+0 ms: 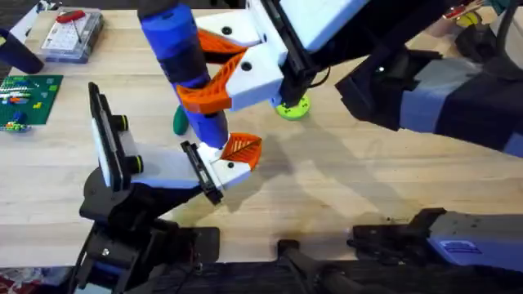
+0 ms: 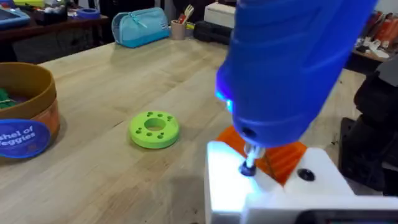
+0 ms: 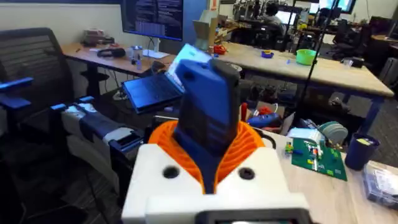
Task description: Pick up the gripper from the table and insert it into the empty holder that is missing its gripper. Then pick up a screw, insert it into the mounting hole, and use the screwdriver to tighten it. Finally, clean up the table by picking up the vegetable and placing it into the bucket.
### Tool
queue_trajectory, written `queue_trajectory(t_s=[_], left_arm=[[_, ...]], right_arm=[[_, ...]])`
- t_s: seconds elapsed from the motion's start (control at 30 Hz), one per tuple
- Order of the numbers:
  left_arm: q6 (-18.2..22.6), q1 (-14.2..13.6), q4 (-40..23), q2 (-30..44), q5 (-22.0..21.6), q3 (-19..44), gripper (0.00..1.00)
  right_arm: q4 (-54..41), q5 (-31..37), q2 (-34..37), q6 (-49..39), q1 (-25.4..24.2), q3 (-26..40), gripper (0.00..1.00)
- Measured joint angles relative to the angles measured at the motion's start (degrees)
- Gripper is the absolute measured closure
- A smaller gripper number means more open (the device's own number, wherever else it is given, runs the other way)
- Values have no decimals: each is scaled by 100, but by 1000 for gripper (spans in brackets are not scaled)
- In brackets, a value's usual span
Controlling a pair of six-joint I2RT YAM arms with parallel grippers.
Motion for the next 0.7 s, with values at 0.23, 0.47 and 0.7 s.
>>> queue_trajectory(t_s=[0.23,0.47,0.7], left_arm=[[0,-2,-2,1,0,0,983],[0,-2,-2,0,-1,0,983],[0,0,-1,0,1,0,983]], right_arm=[[-4,12,49,-15,0,0,954],[-2,15,49,-15,0,0,955],[-2,15,49,-13,0,0,954]])
